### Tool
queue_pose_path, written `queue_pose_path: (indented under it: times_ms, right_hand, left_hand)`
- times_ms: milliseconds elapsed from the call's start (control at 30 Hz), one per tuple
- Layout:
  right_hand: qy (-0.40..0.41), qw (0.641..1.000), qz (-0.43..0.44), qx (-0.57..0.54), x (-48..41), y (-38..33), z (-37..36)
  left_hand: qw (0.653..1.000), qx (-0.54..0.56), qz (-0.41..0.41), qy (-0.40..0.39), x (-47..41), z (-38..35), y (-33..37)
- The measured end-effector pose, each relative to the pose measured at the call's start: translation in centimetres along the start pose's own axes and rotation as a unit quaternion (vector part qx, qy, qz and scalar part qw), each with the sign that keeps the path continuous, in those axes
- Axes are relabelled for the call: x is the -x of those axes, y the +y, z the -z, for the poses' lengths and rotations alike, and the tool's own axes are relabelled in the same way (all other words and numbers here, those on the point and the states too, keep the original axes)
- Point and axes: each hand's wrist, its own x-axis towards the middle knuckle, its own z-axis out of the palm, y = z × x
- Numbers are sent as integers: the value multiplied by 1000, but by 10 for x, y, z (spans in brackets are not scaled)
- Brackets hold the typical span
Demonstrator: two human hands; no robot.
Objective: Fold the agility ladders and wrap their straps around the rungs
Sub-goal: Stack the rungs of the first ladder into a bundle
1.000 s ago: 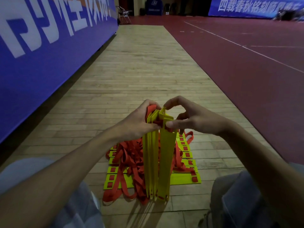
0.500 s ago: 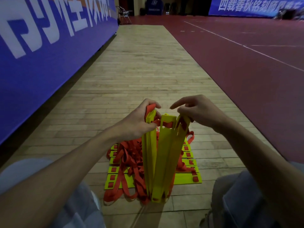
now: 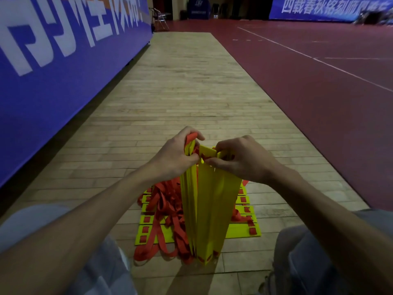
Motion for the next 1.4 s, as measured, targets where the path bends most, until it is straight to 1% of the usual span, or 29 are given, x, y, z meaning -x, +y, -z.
queue_pose_path:
  times_ms: [67,167,300,367,433,533,633,733,833,933,1000,1100,1167,1267,1400]
  right_hand:
    - [36,999,-1,9,-1,5,0]
    - [81,996,-32,5,-2,9,-2]
    - [136,988,-75,11,-2,3,-12]
    - [147,986,-74,11,-3,-1,-17]
    - [127,990,-56,-9,-5,-4,-17]
    - [39,998,-27,-51,-7,-5,-10]
    - [-34,996,1,-88,-7,-7,-2]
    - [-81,993,36,-74,-7,-2,5]
    - [-113,990,43,-68,-5,4,13]
    - [-85,995,25,-54,-3,7,13]
    - [-54,998,-8,-39,-3,10,12]
    - [-6,998,-56,-21,-2,13,11]
    - [25,997,-73,-29,-2,13,12]
    - [42,995,-70,-65,-1,9,9]
    - [58,990,-55,-114,-2,1,-2]
  left_hand:
    - [1000,7,-8,-10,1,0,1]
    - [999,16,-11,-26,2,-1,2]
    - [1000,13,-19,-9,4,-4,3]
    - [1000,14,-10,-8,4,-4,3]
    - [999,40,1,-22,4,-2,4]
    - [995,78,21,-63,6,2,7]
    - [992,73,20,-100,8,3,9]
    - [992,66,5,-108,9,2,9]
    - [993,57,-4,-105,9,1,10]
    - [994,36,-8,-101,7,0,10]
    - [995,26,-3,-92,5,0,9]
    - [996,36,0,-84,4,0,8]
    - [996,43,2,-80,4,0,8]
    - [996,59,-1,-72,3,-1,7]
    - [993,76,-7,-93,5,-5,7]
